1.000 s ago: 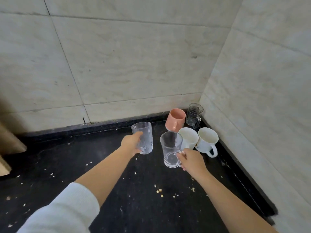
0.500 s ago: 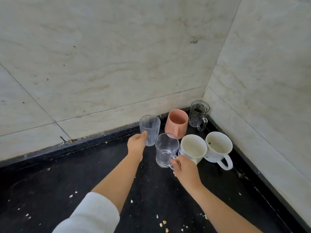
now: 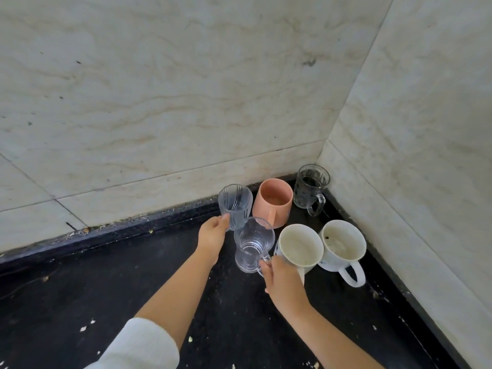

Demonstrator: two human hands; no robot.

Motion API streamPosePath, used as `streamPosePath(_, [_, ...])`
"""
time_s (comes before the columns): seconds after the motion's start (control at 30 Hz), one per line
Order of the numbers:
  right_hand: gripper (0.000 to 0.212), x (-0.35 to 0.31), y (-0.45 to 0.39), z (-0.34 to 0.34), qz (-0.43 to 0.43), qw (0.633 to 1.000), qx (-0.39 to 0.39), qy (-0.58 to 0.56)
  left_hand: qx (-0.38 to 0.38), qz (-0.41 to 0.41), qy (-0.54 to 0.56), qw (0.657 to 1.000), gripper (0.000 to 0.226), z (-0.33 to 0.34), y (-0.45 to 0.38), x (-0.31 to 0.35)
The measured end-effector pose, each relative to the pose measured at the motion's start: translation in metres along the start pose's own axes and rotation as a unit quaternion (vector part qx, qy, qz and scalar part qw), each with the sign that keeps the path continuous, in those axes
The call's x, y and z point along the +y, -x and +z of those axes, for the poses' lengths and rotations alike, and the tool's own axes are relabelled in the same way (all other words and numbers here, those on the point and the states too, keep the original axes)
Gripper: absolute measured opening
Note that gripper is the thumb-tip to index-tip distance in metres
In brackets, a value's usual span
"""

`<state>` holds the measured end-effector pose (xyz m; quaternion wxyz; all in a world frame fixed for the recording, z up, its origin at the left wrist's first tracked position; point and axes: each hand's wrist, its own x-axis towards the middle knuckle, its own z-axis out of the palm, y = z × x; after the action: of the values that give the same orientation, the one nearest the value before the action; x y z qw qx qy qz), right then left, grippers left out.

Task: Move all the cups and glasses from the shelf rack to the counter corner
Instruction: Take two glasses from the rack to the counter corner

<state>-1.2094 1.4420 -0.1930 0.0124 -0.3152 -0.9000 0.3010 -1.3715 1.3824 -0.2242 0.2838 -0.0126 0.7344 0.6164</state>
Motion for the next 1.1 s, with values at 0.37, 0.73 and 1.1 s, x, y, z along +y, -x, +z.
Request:
streamPosePath(0.37, [0.032, -0.002, -0.004, -0.002, -0.064, 0.984, 0.061, 0.156, 0.04, -0.039, -0.32, 0.946, 0.046, -0.019, 0.03, 0.024])
streamPosePath(0.73, [0.042, -0.029, 0.019, -0.042, -0.04, 0.992, -0.084, 0.081, 0.202, -0.122, -0.288, 0.928, 0.047, -0.068, 0.156, 0.016])
streamPosePath(1.1, [0.039, -0.159, 0.183, 0.0, -0.375, 0.881, -0.233, 0.169, 0.37, -0.172, -0.295, 0.864, 0.028, -0.175, 0.369, -0.037])
